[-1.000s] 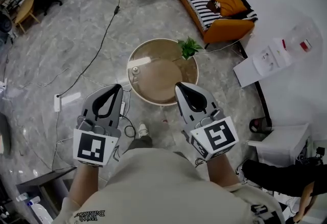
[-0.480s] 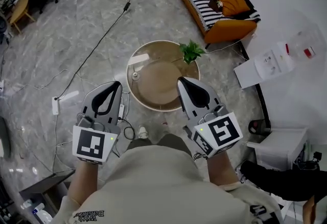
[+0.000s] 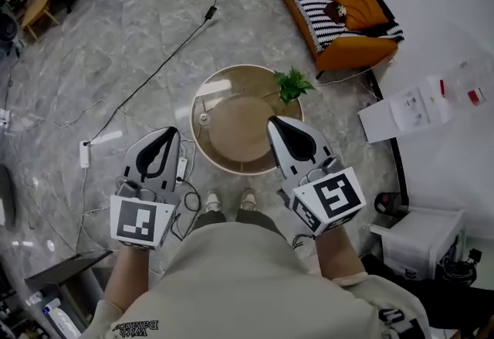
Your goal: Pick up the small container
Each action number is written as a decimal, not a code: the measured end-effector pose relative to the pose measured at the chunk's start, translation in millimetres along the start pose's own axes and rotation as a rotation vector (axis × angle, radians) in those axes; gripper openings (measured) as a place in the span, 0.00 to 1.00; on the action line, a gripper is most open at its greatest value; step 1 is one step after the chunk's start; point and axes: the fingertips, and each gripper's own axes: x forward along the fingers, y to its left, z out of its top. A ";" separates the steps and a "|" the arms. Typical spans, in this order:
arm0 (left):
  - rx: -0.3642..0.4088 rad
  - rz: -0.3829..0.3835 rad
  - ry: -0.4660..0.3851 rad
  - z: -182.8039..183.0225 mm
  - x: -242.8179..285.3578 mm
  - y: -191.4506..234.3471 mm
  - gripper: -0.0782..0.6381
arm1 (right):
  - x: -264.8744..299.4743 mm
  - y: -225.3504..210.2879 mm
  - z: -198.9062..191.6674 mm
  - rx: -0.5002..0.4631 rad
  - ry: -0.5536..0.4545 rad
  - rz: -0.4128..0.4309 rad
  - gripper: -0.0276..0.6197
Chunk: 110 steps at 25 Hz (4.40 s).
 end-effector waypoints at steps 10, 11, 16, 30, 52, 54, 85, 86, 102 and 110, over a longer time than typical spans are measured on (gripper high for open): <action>0.016 0.068 -0.038 -0.6 39.5 24.2 0.22 | 40.8 -28.6 10.3 0.027 -0.041 0.059 0.04; 0.018 0.070 -0.040 -1.7 44.7 27.8 0.26 | 47.7 -32.1 13.0 0.019 -0.050 0.059 0.04; 0.029 0.046 -0.039 -18.7 81.0 42.3 0.36 | 87.0 -46.2 5.0 -0.027 -0.049 0.064 0.04; -0.021 -0.029 0.007 -181.7 197.6 56.0 0.50 | 202.8 -71.2 -150.2 0.042 0.115 0.082 0.04; -0.080 -0.111 0.266 -530.6 336.9 23.8 0.61 | 287.6 -67.9 -435.0 0.128 0.317 0.083 0.04; -0.084 -0.111 0.299 -560.5 347.0 21.8 0.61 | 290.9 -67.4 -454.5 0.133 0.327 0.086 0.04; -0.078 -0.183 0.381 -443.9 303.6 -8.0 0.57 | 221.1 -74.8 -359.6 0.153 0.309 0.026 0.04; -0.068 -0.187 0.376 -426.0 297.1 -8.0 0.57 | 214.4 -73.5 -342.7 0.151 0.298 0.025 0.04; -0.038 -0.186 0.300 -184.3 160.5 -14.3 0.57 | 81.8 -45.0 -124.7 0.100 0.117 -0.018 0.04; -0.071 -0.212 0.264 -135.5 77.9 -44.1 0.58 | 23.6 -14.9 -89.0 0.052 0.107 -0.040 0.04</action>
